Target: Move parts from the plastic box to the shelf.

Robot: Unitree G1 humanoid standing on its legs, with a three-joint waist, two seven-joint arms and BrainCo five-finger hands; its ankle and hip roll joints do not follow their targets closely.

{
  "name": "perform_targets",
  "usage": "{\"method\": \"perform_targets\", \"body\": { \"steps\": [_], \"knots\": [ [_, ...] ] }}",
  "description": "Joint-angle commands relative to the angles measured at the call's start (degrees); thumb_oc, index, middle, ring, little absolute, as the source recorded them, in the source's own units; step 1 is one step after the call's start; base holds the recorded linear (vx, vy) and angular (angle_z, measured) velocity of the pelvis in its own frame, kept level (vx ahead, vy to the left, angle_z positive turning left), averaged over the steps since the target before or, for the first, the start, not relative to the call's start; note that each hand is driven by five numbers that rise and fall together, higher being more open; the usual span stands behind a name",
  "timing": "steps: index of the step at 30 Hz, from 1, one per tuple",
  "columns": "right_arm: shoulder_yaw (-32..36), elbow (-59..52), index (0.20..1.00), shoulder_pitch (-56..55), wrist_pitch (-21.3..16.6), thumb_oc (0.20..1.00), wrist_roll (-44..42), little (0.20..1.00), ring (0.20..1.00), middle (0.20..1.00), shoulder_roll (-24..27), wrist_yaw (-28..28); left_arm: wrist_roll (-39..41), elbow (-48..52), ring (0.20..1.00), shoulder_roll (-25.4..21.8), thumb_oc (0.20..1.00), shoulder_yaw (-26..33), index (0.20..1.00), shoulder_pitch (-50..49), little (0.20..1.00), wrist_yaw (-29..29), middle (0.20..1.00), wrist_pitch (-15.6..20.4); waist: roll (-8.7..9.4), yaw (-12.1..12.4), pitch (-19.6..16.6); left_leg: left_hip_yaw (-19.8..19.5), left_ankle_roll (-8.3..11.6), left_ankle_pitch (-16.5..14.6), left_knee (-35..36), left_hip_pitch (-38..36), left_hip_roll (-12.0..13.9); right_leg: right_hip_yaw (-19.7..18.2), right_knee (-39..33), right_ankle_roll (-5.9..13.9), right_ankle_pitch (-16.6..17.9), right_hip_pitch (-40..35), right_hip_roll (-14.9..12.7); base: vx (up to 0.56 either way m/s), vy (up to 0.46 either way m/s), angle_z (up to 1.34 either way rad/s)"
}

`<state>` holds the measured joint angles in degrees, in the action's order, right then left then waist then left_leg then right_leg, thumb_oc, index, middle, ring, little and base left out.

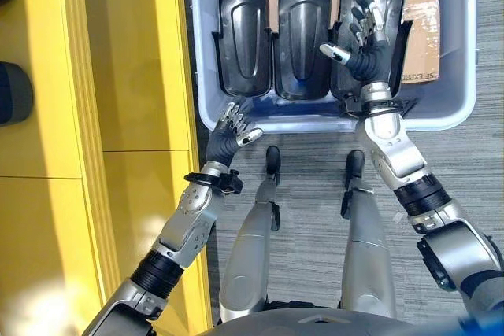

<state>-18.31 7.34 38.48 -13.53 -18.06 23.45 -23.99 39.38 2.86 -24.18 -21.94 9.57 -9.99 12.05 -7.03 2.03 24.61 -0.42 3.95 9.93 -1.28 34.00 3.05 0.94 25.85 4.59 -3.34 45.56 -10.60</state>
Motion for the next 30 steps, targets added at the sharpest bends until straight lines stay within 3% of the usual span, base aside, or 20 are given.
{"method": "perform_targets", "body": {
  "steps": [1, 7, 11, 17, 30],
  "knots": [
    [2.9, -9.4, 1.0, -0.8, -5.1, 1.0, 7.9, 1.0, 1.0, 1.0, -0.3, -3.3, -0.6, 5.3, 1.0, -2.8, 1.0, 1.3, 1.0, -1.5, 1.0, -1.5, 1.0, 3.1, 2.19, 0.6, -0.3, -3.4, 0.98, -7.1, -4.9, -1.4, 2.4, -0.1, -10.2, 2.86, 7.4, -3.6, -2.1, 0.0, 0.0, 0.0],
    [4.8, -21.9, 1.0, -6.0, -7.2, 1.0, 11.2, 1.0, 1.0, 1.0, 0.2, -5.8, -1.0, 7.3, 1.0, -3.6, 1.0, 1.9, 1.0, -2.6, 1.0, -2.9, 1.0, 3.2, 3.15, -1.0, -0.2, -3.0, 1.13, -7.4, -4.8, -1.7, 2.9, -0.4, -10.5, 3.04, 7.5, -3.8, -1.6, 0.01, -0.006, -0.05],
    [6.0, -24.1, 1.0, -7.6, -6.5, 1.0, 16.6, 1.0, 1.0, 1.0, 0.6, -10.0, -1.5, 8.2, 1.0, -4.2, 1.0, 2.1, 1.0, -3.3, 1.0, -3.7, 1.0, 3.6, 3.25, -1.4, -0.2, -2.9, 1.19, -7.4, -4.6, -1.9, 3.1, -0.5, -10.6, 3.09, 7.5, -3.8, -1.3, 0.0, -0.006, -0.1],
    [6.7, -20.9, 1.0, -7.0, -2.9, 1.0, 27.0, 1.0, 1.0, 1.0, 2.6, -16.9, -2.1, 9.2, 1.0, -4.6, 1.0, 1.9, 1.0, -3.8, 1.0, -4.5, 1.0, 4.8, 2.95, -1.5, 0.0, -2.8, 1.15, -7.5, -4.3, -2.1, 3.3, -0.7, -10.7, 3.13, 7.4, -3.8, -1.2, 0.0, -0.001, -0.01],
    [8.7, -6.8, 1.0, -4.2, 0.8, 1.0, 28.9, 1.0, 1.0, 1.0, 3.6, -21.1, -2.1, 7.9, 1.0, -4.4, 1.0, 0.8, 1.0, -2.5, 1.0, -4.3, 1.0, 5.6, 2.12, -1.3, 0.3, -2.8, 1.21, -7.7, -5.2, -0.9, 3.0, -1.2, -10.2, 3.11, 7.3, -2.8, -1.1, 0.0, 0.0, 0.0]
  ]
}}
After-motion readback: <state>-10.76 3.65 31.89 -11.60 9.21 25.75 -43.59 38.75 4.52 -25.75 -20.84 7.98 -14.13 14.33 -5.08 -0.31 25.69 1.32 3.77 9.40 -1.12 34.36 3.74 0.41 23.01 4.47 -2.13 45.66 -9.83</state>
